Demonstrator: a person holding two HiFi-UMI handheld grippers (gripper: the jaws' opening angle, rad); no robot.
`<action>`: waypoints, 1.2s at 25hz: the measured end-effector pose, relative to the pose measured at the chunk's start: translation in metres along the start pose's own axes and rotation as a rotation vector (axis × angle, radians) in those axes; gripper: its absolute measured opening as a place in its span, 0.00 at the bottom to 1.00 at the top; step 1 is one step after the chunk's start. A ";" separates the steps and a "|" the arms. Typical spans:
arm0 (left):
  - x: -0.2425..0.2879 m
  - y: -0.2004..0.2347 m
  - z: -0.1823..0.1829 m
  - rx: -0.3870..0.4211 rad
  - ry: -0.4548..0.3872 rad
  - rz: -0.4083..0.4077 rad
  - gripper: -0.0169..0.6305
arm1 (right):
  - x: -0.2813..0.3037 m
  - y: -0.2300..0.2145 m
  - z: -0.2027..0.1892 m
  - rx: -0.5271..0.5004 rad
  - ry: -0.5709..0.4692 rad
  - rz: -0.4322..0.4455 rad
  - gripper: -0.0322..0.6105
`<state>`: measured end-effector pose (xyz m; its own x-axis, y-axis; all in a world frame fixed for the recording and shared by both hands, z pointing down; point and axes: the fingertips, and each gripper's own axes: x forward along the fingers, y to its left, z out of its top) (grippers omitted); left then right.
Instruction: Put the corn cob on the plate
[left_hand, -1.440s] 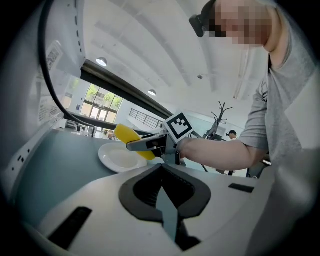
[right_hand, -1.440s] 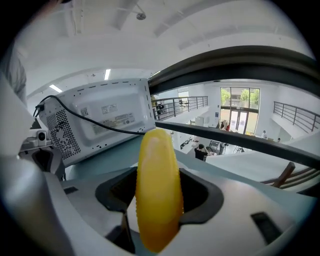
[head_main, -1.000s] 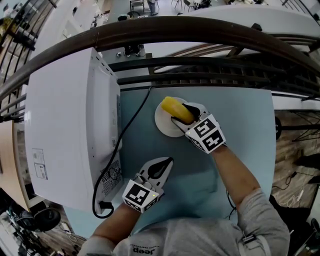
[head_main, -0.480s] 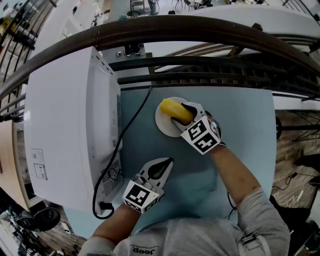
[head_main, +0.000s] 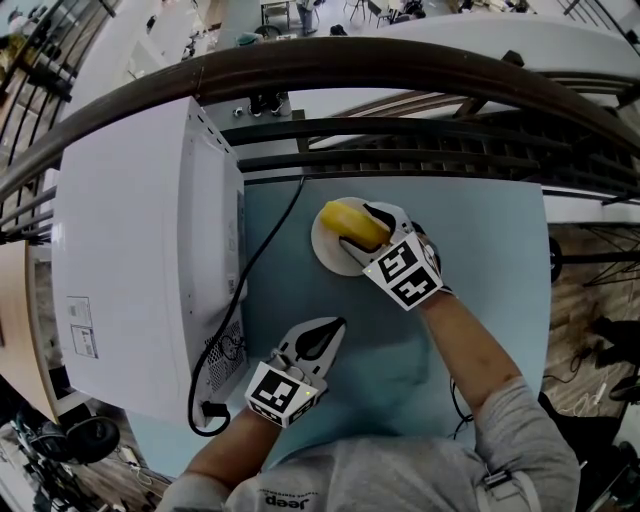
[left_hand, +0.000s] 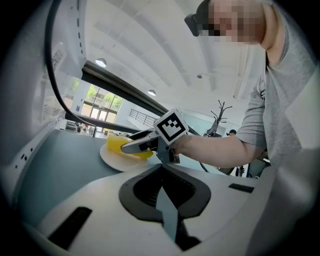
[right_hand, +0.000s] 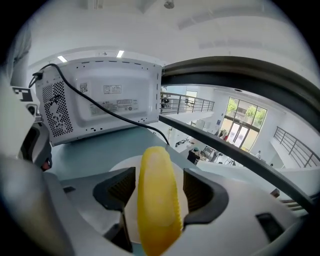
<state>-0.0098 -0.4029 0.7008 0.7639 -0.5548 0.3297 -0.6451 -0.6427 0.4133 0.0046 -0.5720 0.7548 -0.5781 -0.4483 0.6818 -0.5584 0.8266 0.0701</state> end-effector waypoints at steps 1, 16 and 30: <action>-0.001 0.000 0.001 0.001 -0.002 0.000 0.04 | -0.002 0.000 0.002 0.000 -0.004 -0.001 0.52; -0.019 -0.025 0.024 0.034 -0.026 -0.006 0.04 | -0.053 0.008 0.018 0.049 -0.062 -0.040 0.52; -0.091 -0.076 0.071 0.094 -0.103 0.023 0.04 | -0.148 0.050 0.051 0.115 -0.116 -0.039 0.52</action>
<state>-0.0318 -0.3412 0.5792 0.7463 -0.6179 0.2473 -0.6647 -0.6732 0.3239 0.0321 -0.4813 0.6201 -0.6156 -0.5211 0.5912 -0.6422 0.7665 0.0069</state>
